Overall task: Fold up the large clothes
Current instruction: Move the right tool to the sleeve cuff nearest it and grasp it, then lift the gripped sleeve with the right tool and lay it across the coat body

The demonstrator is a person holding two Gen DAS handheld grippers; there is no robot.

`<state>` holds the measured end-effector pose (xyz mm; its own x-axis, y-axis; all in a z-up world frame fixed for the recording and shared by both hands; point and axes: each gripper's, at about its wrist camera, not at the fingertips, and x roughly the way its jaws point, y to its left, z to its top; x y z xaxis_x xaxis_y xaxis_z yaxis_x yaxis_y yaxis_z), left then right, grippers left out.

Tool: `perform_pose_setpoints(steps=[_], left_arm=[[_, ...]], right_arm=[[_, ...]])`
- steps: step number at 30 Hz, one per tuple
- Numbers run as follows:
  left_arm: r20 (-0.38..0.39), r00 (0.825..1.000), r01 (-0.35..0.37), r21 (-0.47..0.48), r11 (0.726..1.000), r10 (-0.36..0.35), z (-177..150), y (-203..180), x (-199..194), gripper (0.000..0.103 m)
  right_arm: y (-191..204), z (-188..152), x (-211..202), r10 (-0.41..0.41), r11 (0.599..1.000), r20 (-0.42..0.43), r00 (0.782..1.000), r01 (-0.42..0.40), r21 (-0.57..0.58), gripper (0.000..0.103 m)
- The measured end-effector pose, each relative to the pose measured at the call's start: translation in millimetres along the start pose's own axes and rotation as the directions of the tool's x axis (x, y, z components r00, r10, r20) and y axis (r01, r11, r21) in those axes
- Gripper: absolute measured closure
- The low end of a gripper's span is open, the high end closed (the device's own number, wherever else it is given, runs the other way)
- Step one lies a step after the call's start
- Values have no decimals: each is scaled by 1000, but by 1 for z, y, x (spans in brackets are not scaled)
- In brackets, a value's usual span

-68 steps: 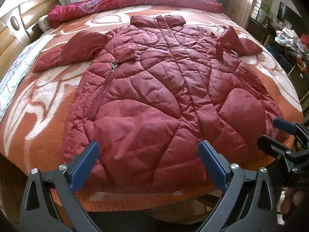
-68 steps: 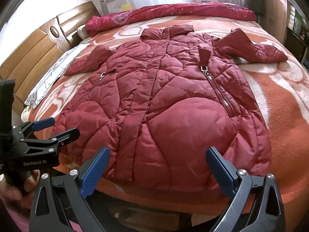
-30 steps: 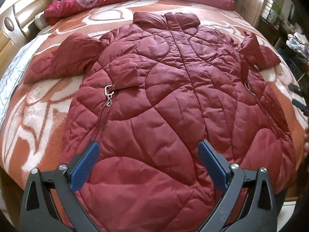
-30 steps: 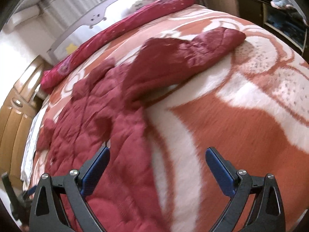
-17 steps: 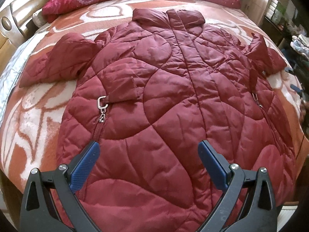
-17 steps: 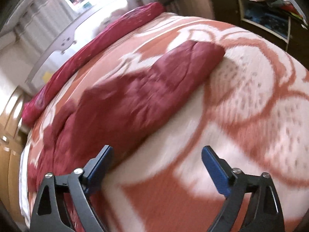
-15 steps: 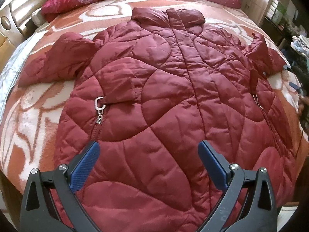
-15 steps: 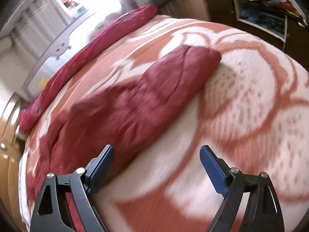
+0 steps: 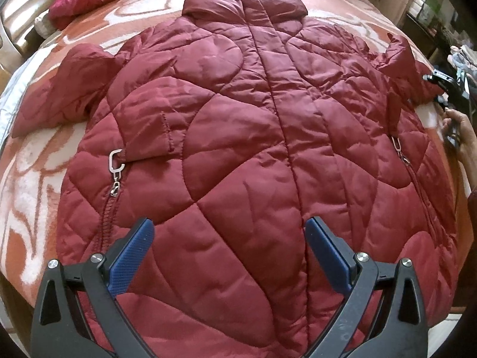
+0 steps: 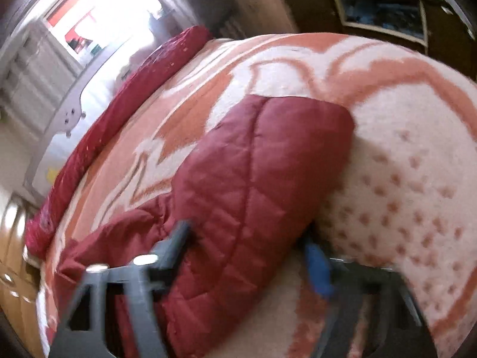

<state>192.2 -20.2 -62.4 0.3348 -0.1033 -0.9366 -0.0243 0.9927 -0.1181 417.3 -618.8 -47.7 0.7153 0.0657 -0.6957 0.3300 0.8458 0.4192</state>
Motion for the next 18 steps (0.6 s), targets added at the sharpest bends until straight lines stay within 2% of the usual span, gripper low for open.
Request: perform_pose_setpoints(steps=[1,4,7,11,15,18], left_arm=[[-3,1000,1,0,1000,-1,1,0,1,1],[1,1000,4,-1,1000,-4,1,1,0,1],[10,1000,4,-11,1000,-4,0,5,-1,1],[17,1000,10,-35,999,-10,-3,15,-5,1],[27,999,19,-53,998,-18,-5,24,-9,1],[34,999,23,-64,998,-21,-8,30,-13,1]], right_arm=[[0,-3,-2,14,1000,-20,1000,-14,1,84],[-1,-9,-21,52,999,1,999,-52,-9,94],[-1,-8,-52,102,994,28,994,-101,-34,95],[18,-24,-96,157,984,50,986,-151,-98,95],[59,-28,-126,237,958,47,970,-225,-179,95],[95,-34,-145,311,927,21,950,-298,-228,95]])
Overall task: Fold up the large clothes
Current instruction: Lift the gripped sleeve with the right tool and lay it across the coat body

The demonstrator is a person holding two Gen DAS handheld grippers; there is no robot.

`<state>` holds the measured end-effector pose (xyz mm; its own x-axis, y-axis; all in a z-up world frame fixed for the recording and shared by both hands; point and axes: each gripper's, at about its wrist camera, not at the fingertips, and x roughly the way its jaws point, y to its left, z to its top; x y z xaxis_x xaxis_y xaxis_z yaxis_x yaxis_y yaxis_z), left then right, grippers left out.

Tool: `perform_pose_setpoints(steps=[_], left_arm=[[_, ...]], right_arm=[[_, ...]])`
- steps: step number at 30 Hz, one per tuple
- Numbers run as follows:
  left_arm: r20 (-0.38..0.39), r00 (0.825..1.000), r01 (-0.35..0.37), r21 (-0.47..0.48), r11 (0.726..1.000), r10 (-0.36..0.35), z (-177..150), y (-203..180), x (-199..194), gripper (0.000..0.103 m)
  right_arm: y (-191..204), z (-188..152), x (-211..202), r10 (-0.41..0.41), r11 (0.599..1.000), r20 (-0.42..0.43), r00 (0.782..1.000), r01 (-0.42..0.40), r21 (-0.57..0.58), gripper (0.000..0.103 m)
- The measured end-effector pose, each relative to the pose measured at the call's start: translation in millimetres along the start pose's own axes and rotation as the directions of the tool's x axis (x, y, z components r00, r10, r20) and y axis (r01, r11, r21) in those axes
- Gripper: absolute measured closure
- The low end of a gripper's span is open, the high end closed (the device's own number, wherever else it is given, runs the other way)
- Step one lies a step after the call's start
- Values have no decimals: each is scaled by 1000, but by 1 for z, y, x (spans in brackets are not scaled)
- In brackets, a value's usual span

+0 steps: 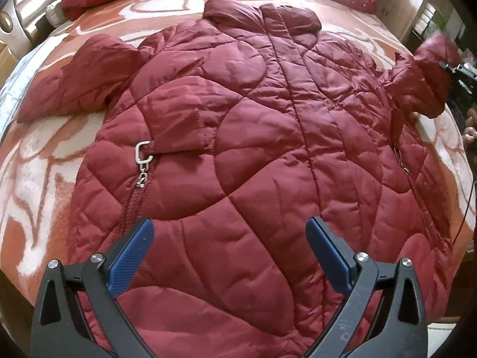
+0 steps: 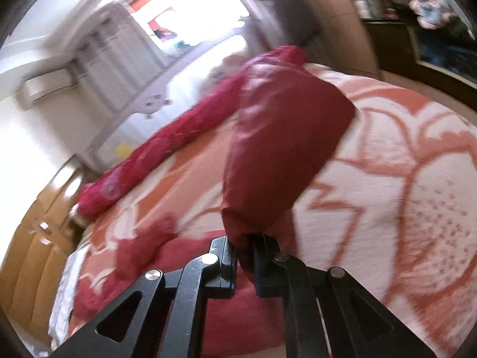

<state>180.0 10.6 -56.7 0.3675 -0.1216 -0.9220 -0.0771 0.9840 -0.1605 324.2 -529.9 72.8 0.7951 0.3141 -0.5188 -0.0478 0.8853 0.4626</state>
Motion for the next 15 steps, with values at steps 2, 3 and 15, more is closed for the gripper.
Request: perform_pose_setpoints(steps=[2,3,15], left_arm=[[5,1000,10,-12,1000,-10,0,4,-3,1],[10,1000,12,-17,1000,-11,0,6,-4,1],[64,998,-1,-84,996,7,4,45,-24,1]], right_arm=[[26,-1,-6,53,998,-16,998,-54,-33,95],[38,0,-5,77,996,-26,997,-78,-44,95],[207,-56,36,236,927,-244,941,-293,-234,95]])
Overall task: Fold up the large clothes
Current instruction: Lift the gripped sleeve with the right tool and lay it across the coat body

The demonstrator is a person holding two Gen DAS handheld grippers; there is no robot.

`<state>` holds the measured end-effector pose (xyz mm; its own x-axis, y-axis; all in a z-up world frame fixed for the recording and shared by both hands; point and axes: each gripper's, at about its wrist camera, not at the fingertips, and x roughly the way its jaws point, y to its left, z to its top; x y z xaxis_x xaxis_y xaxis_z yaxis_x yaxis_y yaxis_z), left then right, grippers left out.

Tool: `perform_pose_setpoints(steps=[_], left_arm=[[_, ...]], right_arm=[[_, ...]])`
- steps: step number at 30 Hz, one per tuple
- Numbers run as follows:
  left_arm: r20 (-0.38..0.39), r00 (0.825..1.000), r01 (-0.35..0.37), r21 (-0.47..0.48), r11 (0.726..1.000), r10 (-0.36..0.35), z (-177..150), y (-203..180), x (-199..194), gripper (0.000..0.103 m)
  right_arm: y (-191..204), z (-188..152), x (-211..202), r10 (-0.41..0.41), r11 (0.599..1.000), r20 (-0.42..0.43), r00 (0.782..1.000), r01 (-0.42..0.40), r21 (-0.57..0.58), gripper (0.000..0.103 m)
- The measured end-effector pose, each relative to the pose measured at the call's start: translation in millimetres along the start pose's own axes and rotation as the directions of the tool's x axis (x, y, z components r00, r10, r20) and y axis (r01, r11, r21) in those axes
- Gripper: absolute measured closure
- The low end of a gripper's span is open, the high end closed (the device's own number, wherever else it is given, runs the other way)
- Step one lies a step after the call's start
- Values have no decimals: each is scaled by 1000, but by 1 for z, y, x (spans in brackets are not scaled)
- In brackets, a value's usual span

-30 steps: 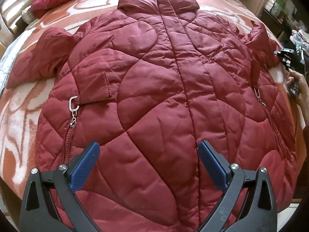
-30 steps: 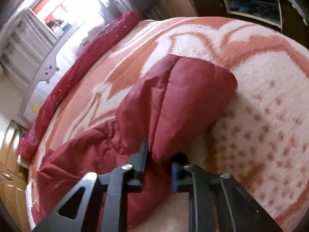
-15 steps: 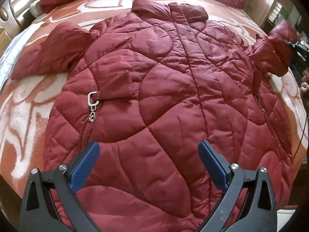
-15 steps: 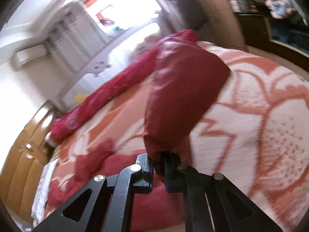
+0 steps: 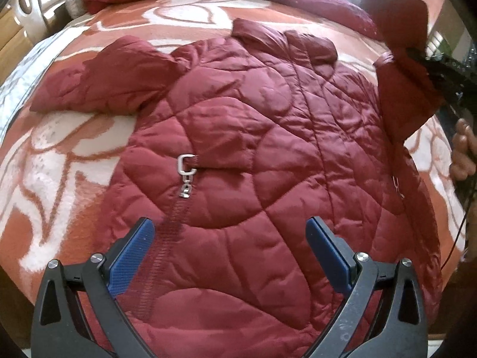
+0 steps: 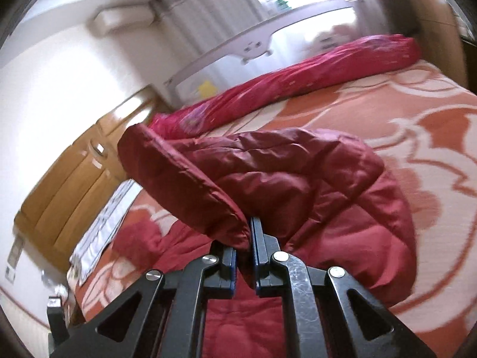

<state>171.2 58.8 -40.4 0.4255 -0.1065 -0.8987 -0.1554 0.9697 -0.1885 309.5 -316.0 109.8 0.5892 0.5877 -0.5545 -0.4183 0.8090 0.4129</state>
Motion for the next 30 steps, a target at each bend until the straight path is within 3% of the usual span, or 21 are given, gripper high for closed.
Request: perform_pose_setpoints(steps=[9,13,19,26,30], left_arm=[[21,999,46,-79,996,-44,15,45,-6,1],[30,997,72,-118,990,-69,28,62,-6,1],[29,985,174,-179,968,-172,57,81,-2,1],[-2,938,336,-236,912,-346,109,82,25,1],[-45,889,415,-342,843,-456,131,93,51,1]], right_arm=[[84,-13,113,47,993,-201,978,-67,-94,95],[92,-44,150,24,992,-273,962,-57,-113,95],[96,-74,185,-20,985,-349,937,-41,-168,88],[104,-91,207,-51,971,-351,935,-36,-236,88],[109,-98,216,-88,953,-343,935,-21,-303,87]])
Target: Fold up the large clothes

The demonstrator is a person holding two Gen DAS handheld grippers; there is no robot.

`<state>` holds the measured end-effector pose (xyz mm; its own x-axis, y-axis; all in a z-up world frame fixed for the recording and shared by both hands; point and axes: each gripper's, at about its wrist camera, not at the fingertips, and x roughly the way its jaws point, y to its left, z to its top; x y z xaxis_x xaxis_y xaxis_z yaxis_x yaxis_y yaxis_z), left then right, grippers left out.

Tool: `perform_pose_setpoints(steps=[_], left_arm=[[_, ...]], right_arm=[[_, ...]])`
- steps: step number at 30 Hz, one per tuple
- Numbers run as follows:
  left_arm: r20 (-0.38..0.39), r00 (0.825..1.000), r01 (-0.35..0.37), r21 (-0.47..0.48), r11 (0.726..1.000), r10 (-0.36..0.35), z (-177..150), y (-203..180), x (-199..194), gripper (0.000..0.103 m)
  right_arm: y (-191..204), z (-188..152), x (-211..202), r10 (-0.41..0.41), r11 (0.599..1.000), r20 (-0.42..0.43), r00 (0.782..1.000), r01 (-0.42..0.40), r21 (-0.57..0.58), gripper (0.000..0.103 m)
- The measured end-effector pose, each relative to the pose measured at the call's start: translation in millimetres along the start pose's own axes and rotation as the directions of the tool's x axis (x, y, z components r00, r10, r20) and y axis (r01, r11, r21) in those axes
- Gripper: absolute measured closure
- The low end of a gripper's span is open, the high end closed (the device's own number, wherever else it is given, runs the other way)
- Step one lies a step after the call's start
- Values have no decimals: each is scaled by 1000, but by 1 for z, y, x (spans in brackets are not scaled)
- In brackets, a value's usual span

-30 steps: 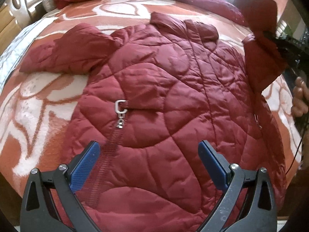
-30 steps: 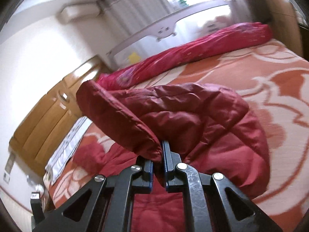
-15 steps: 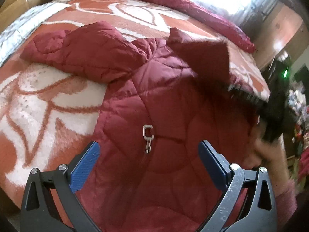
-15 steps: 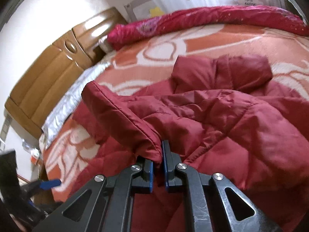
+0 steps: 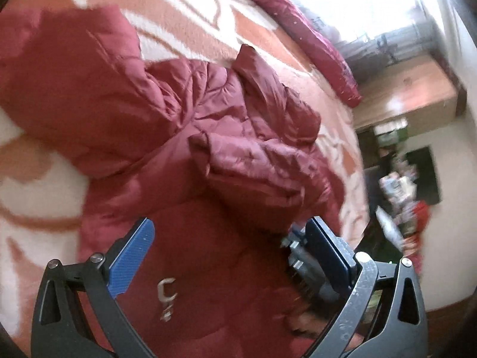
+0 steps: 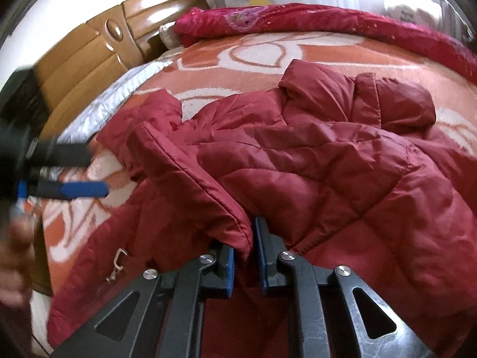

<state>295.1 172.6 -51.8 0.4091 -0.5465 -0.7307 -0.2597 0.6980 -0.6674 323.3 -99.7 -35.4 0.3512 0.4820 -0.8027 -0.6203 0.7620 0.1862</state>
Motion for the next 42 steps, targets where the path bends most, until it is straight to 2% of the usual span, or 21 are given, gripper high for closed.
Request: perform_pose_setpoints(steps=[3,4,6,12,13,14,15,16,17,18,20,22,26,29,33,34,35,37,38,40,42], left_arm=[[9,1000,0,-14,1000,0,8,-1,-2,1],[10,1000,-6,-4,1000,6,8,-2,-2,1],[-7,1000,-7,10,1000,7,10,-4,2,1],[-86,996,-29,18,999,30,16,1,34,2],[-95,995,-34,28,999,36,15,1,39,9],[-106,994,-34,46,998,39,14,-1,44,24],[-112,993,-36,67,997,43,13,-2,49,34],[-119,992,-41,86,995,51,12,-4,52,60],[-126,990,-53,100,994,65,11,-4,55,76],[-125,989,-60,112,992,74,11,-5,57,77],[-99,991,-68,152,986,84,9,-9,54,86],[-67,992,-96,204,974,112,8,-16,45,89],[52,976,-217,350,911,213,9,-31,12,91],[129,948,-317,447,837,290,10,-37,0,90],[105,928,-360,501,787,357,6,-32,24,90],[100,919,-379,496,782,382,6,-26,32,86],[97,914,-389,482,785,393,7,-22,36,78],[99,916,-391,433,812,388,8,-16,37,67],[115,918,-393,394,831,380,9,-12,30,55],[178,903,-430,323,843,392,7,-10,12,51],[236,898,-428,285,858,370,2,-12,-9,51]], right_arm=[[6,-2,10,-35,998,-3,999,35,-54,79],[8,-1,13,-40,997,-5,999,40,-67,63],[11,0,17,-17,997,0,1000,17,-79,41],[13,-5,23,10,995,1,1000,-10,-95,40],[12,-6,24,13,996,-4,1000,-14,-93,40],[9,-9,22,18,996,-8,1000,-19,-90,40],[6,-11,21,19,996,-13,1000,-20,-87,40],[5,-13,17,13,997,-19,1000,-15,-81,40],[2,-18,14,13,997,-18,1000,-14,-72,40],[-1,-21,8,12,998,-15,1000,-13,-63,40],[-6,-27,-1,-3,999,-13,1000,2,-45,40],[-17,-32,-15,-10,1000,2,1000,10,-12,40],[-52,-35,-52,-27,993,102,994,15,114,40],[-89,-31,-72,-108,970,168,980,67,232,40],[-129,-27,-59,-173,928,115,978,123,351,41],[-136,-28,-49,-189,919,80,979,148,365,41],[-142,-28,-40,-205,911,44,978,174,373,41],[-147,-34,-25,-235,904,-4,972,220,368,43],[-147,-36,-21,-252,903,-14,968,241,356,43],[-146,-39,-18,-285,899,-19,958,274,343,43],[-148,-38,-16,-286,896,-20,958,275,349,43]])
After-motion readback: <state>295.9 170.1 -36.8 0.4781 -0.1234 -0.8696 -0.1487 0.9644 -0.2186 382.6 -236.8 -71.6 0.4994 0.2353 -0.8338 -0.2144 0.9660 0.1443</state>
